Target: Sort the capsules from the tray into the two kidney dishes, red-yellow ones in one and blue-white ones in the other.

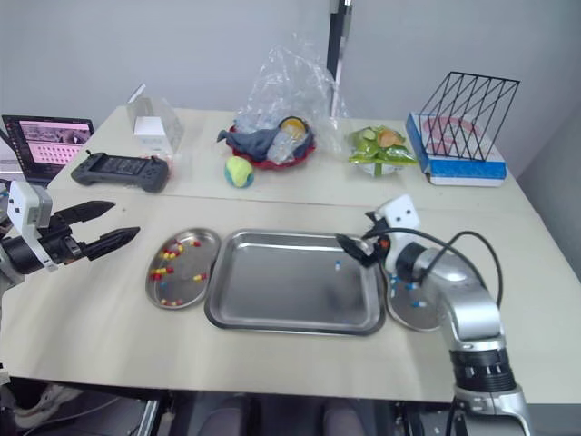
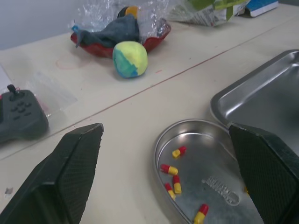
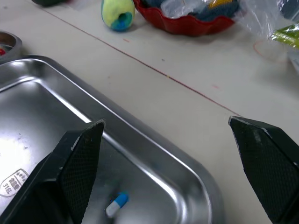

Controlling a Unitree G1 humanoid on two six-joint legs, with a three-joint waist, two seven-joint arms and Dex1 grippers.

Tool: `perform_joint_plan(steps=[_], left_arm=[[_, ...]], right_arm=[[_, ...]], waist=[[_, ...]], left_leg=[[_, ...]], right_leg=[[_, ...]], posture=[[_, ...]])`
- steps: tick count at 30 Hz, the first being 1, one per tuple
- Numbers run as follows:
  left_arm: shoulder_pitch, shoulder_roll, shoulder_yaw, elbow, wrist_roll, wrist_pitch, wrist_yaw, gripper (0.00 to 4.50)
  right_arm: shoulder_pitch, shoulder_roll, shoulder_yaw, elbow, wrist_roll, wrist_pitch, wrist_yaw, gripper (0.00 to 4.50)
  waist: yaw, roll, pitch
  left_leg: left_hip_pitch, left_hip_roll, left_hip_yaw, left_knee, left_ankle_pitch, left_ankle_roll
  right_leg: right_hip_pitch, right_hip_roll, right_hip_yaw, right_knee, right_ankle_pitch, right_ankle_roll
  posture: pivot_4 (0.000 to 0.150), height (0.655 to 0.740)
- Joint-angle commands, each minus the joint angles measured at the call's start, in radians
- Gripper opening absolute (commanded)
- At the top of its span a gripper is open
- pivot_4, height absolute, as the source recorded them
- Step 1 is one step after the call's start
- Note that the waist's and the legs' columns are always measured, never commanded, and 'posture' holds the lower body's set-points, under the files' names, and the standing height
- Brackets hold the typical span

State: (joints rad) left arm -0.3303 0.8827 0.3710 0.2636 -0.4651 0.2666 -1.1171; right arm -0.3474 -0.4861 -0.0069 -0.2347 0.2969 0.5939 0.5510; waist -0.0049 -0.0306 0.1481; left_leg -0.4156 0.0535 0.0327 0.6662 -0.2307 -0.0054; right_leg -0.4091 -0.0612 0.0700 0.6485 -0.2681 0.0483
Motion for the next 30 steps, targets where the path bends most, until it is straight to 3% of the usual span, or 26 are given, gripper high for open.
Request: perform_joint_plan(steps=[1,10,15,23,24,30], left_arm=[[-0.002,0.009,0.015,-0.031,-0.010,0.001,0.010,4.50],[0.029,0.008,0.024,-0.050,-0.019,-0.001,0.020,4.50],[0.033,0.013,0.024,-0.049,-0.017,-0.009,0.017,4.50],[0.017,0.020,0.023,-0.034,-0.015,-0.017,0.009,4.50],[0.014,0.022,0.022,-0.029,-0.013,-0.020,0.007,4.50],[-0.025,0.045,0.016,0.033,0.008,-0.056,-0.011,4.50]], right_arm=[[0.016,0.008,0.032,-0.061,-0.043,0.038,-0.060,4.48],[0.076,0.073,0.120,-0.008,-0.114,0.054,-0.124,4.48],[0.066,0.091,0.138,-0.001,-0.136,0.100,-0.148,3.01],[0.059,0.113,0.139,0.001,-0.135,0.159,-0.172,0.22],[0.056,0.118,0.134,0.000,-0.128,0.161,-0.171,0.03],[0.036,0.064,0.090,0.008,-0.081,0.087,-0.063,0.03]], waist=[[-0.001,0.000,0.000],[-0.009,0.000,0.000],[-0.010,0.000,0.000],[-0.008,-0.001,-0.001],[-0.008,-0.001,-0.001],[-0.008,-0.002,-0.001]], left_leg=[[0.000,0.000,0.000,0.000,0.000,0.000],[0.000,0.000,0.000,0.000,0.000,0.000],[0.000,0.000,0.000,0.000,0.000,0.000],[0.000,0.000,0.000,0.000,0.000,0.000],[0.000,0.000,0.000,0.000,0.000,0.000],[0.000,0.000,0.000,0.000,0.000,0.000]], right_leg=[[0.000,0.000,0.000,0.000,0.000,0.000],[-0.001,0.001,0.000,0.000,0.000,0.000],[-0.001,0.001,0.000,0.001,0.000,0.000],[0.000,0.001,0.000,0.000,0.000,0.000],[0.000,0.001,0.000,0.000,0.000,0.000],[0.000,0.001,0.000,0.000,0.000,0.000]], posture=[[0.150,0.7334],[0.150,0.7334],[0.150,0.7334],[0.150,0.7334],[0.150,0.7334],[0.150,0.7334]])
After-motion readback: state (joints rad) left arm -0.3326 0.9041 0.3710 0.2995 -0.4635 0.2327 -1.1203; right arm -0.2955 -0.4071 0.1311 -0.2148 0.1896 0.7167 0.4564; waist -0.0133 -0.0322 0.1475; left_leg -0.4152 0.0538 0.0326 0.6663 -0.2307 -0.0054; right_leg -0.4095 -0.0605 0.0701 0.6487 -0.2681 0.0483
